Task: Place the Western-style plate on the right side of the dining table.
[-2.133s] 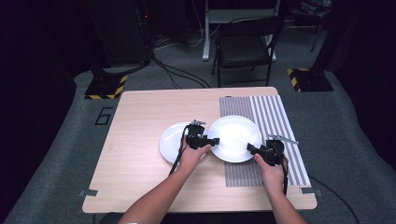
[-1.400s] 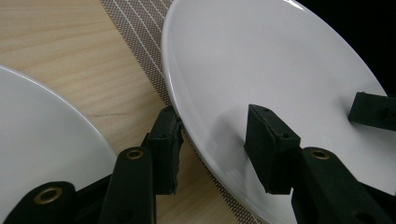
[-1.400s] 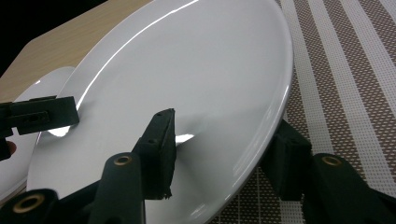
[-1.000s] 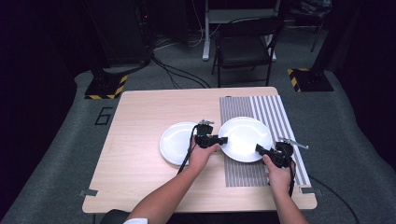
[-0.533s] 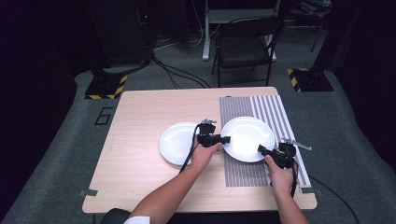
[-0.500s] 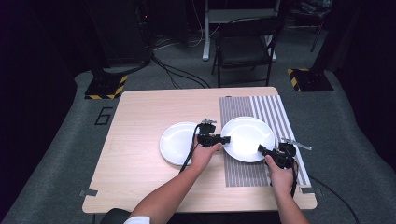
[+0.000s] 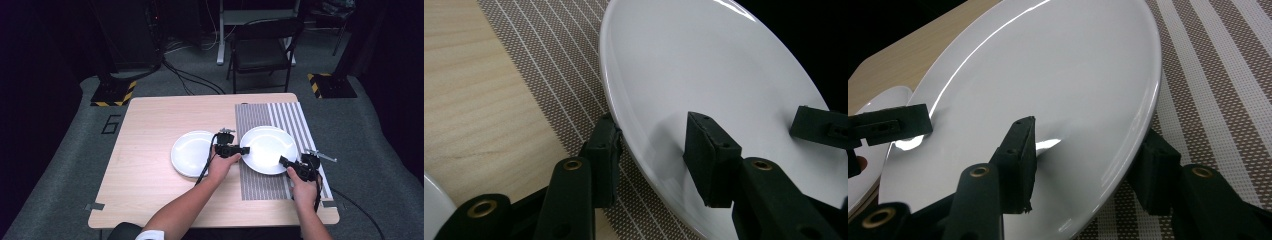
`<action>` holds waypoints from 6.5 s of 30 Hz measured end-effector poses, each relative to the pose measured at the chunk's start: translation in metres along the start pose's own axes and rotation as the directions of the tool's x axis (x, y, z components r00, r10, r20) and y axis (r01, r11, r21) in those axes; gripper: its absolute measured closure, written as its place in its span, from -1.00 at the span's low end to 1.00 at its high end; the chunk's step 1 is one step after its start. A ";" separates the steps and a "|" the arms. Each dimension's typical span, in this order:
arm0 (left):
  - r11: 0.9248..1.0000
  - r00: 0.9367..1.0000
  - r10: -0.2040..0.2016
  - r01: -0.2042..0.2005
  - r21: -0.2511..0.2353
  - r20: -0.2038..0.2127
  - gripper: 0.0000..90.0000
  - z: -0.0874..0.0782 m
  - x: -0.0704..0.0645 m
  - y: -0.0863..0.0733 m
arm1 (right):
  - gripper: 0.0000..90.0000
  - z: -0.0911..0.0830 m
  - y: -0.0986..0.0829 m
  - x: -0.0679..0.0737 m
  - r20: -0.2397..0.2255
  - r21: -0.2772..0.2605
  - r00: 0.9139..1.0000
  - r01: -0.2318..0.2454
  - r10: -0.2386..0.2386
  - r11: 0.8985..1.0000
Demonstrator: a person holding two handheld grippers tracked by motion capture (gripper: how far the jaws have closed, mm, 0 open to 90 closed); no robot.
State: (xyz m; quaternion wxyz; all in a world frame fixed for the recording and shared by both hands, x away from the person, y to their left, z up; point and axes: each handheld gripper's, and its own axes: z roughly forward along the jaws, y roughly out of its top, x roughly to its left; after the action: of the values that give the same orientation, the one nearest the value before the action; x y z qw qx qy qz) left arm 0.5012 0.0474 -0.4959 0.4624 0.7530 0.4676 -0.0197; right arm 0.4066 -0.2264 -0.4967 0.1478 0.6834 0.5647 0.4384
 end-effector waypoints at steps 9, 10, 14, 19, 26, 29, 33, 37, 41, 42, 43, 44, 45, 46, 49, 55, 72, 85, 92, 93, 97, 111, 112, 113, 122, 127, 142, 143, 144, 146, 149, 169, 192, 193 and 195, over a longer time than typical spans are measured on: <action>1.000 1.000 0.003 -0.003 0.004 0.005 0.31 0.007 -0.004 0.001 | 0.09 -0.002 -0.001 -0.006 0.007 -0.007 1.000 -0.011 0.011 1.000; 1.000 1.000 0.005 -0.005 0.006 0.006 0.31 0.008 -0.004 0.001 | 0.09 -0.002 -0.001 -0.007 0.008 -0.010 1.000 -0.013 0.013 1.000; 1.000 1.000 0.012 -0.012 0.009 0.006 0.31 0.012 -0.006 0.002 | 0.09 -0.003 -0.002 -0.011 0.015 -0.011 1.000 -0.015 0.015 1.000; 1.000 1.000 0.007 -0.007 0.014 0.010 0.31 0.015 -0.007 0.002 | 0.09 -0.004 -0.003 -0.014 0.022 -0.008 0.999 -0.029 0.030 1.000; 1.000 1.000 0.017 -0.017 0.023 0.010 0.32 0.021 -0.008 0.002 | 0.09 -0.004 -0.005 -0.017 0.032 -0.007 0.999 -0.031 0.031 1.000; 1.000 1.000 0.014 -0.014 0.025 0.010 0.32 0.024 -0.009 0.002 | 0.09 -0.004 -0.005 -0.019 0.036 -0.009 0.999 -0.026 0.026 1.000; 1.000 1.000 0.007 -0.008 0.028 0.010 0.32 0.026 -0.008 0.003 | 0.09 -0.004 -0.004 -0.019 0.040 -0.010 0.999 -0.019 0.020 1.000; 1.000 1.000 0.002 -0.003 0.029 0.014 0.32 0.028 -0.007 0.003 | 0.09 -0.003 -0.004 -0.020 0.039 -0.009 0.999 -0.014 0.015 1.000; 0.999 1.000 -0.007 0.007 0.032 0.016 0.32 0.033 -0.006 0.003 | 0.09 -0.001 -0.004 -0.023 0.042 -0.011 0.999 -0.014 0.014 1.000; 0.999 1.000 -0.002 0.001 0.032 0.017 0.32 0.034 -0.006 0.003 | 0.09 -0.001 -0.004 -0.024 0.043 -0.009 0.999 -0.020 0.020 1.000; 0.999 1.000 -0.002 0.001 0.032 0.017 0.32 0.034 -0.006 0.003 | 0.09 0.000 -0.003 -0.025 0.041 -0.011 0.999 -0.020 0.021 1.000; 0.999 1.000 -0.005 0.005 0.034 0.014 0.32 0.035 -0.007 0.004 | 0.09 0.001 -0.003 -0.026 0.041 -0.008 0.999 -0.023 0.024 1.000; 0.999 1.000 -0.007 0.006 0.034 0.014 0.32 0.036 -0.007 0.004 | 0.09 0.001 -0.003 -0.026 0.040 -0.007 0.999 -0.028 0.028 1.000; 0.999 1.000 -0.007 0.006 0.034 0.014 0.32 0.036 -0.007 0.004 | 0.09 0.001 -0.003 -0.026 0.040 -0.007 0.999 -0.028 0.028 1.000; 0.999 1.000 -0.009 0.009 0.035 0.008 0.32 0.037 -0.007 0.005 | 0.09 0.003 -0.002 -0.029 0.035 -0.009 0.999 -0.023 0.024 1.000; 0.999 1.000 -0.007 0.007 0.038 -0.001 0.32 0.040 -0.006 0.004 | 0.09 0.008 -0.001 -0.033 0.030 0.001 0.999 -0.029 0.029 1.000; 0.998 1.000 0.001 0.000 0.064 -0.017 0.32 0.046 -0.007 0.001 | 0.07 0.012 -0.003 -0.035 0.064 0.014 0.998 -0.021 0.020 1.000; 0.998 1.000 -0.011 0.011 0.067 -0.010 0.30 0.046 -0.007 0.001 | 0.02 0.011 -0.001 -0.037 0.092 0.013 0.996 -0.014 0.012 1.000; 0.998 1.000 0.012 -0.010 0.067 -0.022 0.31 0.047 -0.009 0.000 | 0.06 0.009 0.000 -0.037 0.146 0.030 0.988 0.043 -0.047 0.999; 0.998 1.000 0.009 -0.008 0.068 -0.021 0.30 0.047 -0.009 0.000 | 0.08 0.008 0.000 -0.037 0.157 0.036 0.986 0.051 -0.056 0.998; 0.998 1.000 0.010 -0.009 0.069 -0.021 0.29 0.046 -0.009 0.000 | 0.10 0.007 0.000 -0.040 0.148 0.027 0.988 0.033 -0.037 0.999; 0.997 0.999 0.033 -0.031 0.068 -0.027 0.16 0.039 -0.009 0.004 | 0.07 0.002 0.001 -0.042 0.151 0.026 0.988 0.032 -0.036 0.999; 0.998 0.999 0.037 -0.035 0.060 -0.024 0.15 0.037 -0.010 0.005 | 0.07 0.001 0.001 -0.042 0.154 0.021 0.988 0.028 -0.031 0.999; 0.998 0.999 0.037 -0.035 0.060 -0.024 0.14 0.037 -0.010 0.005 | 0.07 0.001 0.001 -0.042 0.154 0.021 0.988 0.028 -0.031 0.999; 0.997 0.997 0.069 -0.068 0.034 -0.019 0.12 0.021 -0.009 0.012 | 0.05 -0.009 0.007 -0.034 0.163 -0.013 0.984 0.076 -0.073 0.997; 0.997 0.997 0.078 -0.077 0.016 -0.027 0.12 0.010 -0.006 0.015 | 0.04 -0.014 0.010 -0.024 0.148 -0.036 0.984 0.109 -0.102 0.993; 0.992 0.993 0.098 -0.102 -0.069 -0.069 0.10 -0.049 0.011 0.018 | 0.02 -0.009 0.011 0.022 0.041 -0.031 0.979 0.199 -0.198 0.980; 0.992 0.992 0.099 -0.105 -0.071 -0.075 0.10 -0.054 0.014 0.018 | 0.02 -0.008 0.011 0.025 0.034 -0.028 0.978 0.206 -0.205 0.978; 0.991 0.991 0.104 -0.110 -0.072 -0.080 0.10 -0.059 0.017 0.017 | 0.01 -0.007 0.011 0.028 0.024 -0.025 0.977 0.213 -0.212 0.977; 0.991 0.991 0.095 -0.103 -0.085 -0.091 0.10 -0.069 0.024 0.015 | 0.01 -0.006 0.011 0.035 0.010 -0.021 0.974 0.225 -0.224 0.974; 0.991 0.992 0.067 -0.078 -0.108 -0.107 0.10 -0.084 0.035 0.012 | 0.01 -0.005 0.011 0.044 -0.007 -0.015 0.969 0.246 -0.246 0.969; 0.984 0.970 -0.023 -0.020 -0.175 -0.242 0.09 -0.163 0.089 -0.021 | 0.01 0.011 0.009 0.097 -0.137 0.005 0.924 0.362 -0.358 0.932; 0.976 0.940 -0.109 0.039 -0.216 -0.323 0.08 -0.206 0.127 -0.059 | 0.01 0.015 -0.016 0.108 -0.225 -0.001 0.870 0.451 -0.439 0.893; 0.977 0.940 -0.103 0.035 -0.211 -0.324 0.08 -0.207 0.128 -0.060 | 0.01 0.015 -0.017 0.107 -0.229 -0.001 0.868 0.453 -0.442 0.891; 0.977 0.939 -0.099 0.029 -0.210 -0.331 0.08 -0.207 0.129 -0.062 | 0.01 0.016 -0.019 0.107 -0.229 -0.001 0.870 0.449 -0.437 0.894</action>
State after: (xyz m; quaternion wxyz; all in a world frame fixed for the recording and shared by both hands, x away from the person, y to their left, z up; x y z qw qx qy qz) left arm 0.4452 0.2925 -0.4795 0.4480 0.6788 0.5641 0.1428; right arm 0.4044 -0.1192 -0.4723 0.1622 0.4859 0.7303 0.4520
